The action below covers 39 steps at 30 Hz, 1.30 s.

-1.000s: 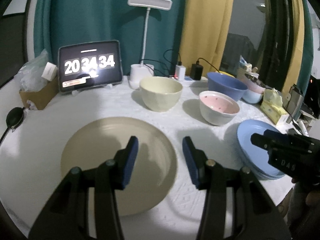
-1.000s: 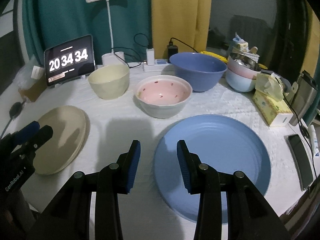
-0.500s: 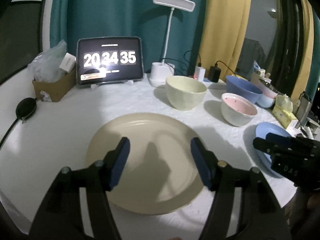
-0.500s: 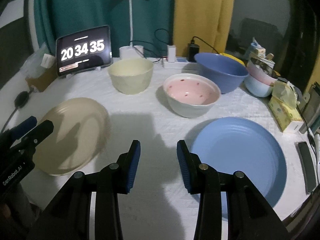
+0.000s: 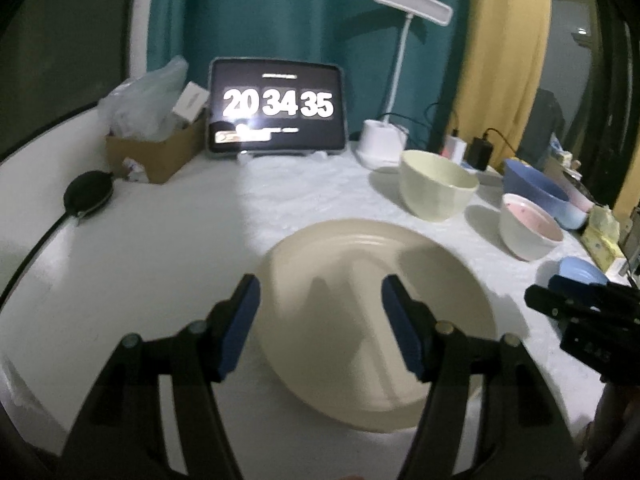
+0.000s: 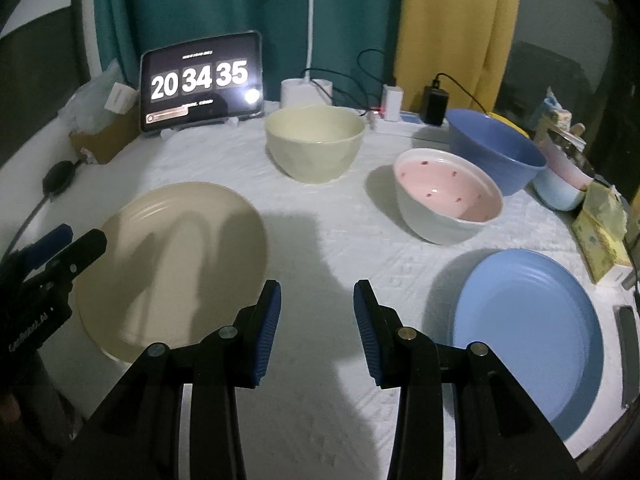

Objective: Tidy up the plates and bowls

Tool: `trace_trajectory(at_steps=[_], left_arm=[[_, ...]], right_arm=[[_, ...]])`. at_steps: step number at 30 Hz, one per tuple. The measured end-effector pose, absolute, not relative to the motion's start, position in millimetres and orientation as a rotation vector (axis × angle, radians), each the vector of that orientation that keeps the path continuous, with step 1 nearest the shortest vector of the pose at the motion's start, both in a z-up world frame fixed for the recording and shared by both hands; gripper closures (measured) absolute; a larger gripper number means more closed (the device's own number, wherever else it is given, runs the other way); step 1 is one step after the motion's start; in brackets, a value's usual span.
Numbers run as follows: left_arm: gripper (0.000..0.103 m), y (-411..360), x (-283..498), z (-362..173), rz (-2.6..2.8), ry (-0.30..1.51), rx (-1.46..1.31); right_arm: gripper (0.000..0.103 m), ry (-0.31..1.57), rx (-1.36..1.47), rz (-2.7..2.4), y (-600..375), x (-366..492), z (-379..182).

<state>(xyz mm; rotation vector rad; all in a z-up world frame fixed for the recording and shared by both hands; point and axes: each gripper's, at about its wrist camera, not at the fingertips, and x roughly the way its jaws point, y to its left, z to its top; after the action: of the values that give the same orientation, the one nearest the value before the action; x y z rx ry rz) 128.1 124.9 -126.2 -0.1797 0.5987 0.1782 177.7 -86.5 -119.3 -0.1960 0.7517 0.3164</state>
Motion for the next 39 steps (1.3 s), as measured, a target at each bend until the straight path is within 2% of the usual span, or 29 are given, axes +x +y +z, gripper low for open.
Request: trace_trajectory(at_steps=[29, 35, 37, 39], left_arm=[[0.039, 157, 149, -168, 0.222, 0.784, -0.219], [0.058, 151, 151, -169, 0.202, 0.79, -0.182], [0.061, 150, 150, -169, 0.196, 0.788, -0.179], [0.065, 148, 151, -169, 0.188, 0.787, -0.174]], right_arm=[[0.063, 0.856, -0.212, 0.41, -39, 211, -153], [0.064, 0.89, -0.164, 0.441, -42, 218, -160], [0.071, 0.89, -0.155, 0.453, -43, 218, -161], [0.073, 0.885, -0.152, 0.453, -43, 218, -161]])
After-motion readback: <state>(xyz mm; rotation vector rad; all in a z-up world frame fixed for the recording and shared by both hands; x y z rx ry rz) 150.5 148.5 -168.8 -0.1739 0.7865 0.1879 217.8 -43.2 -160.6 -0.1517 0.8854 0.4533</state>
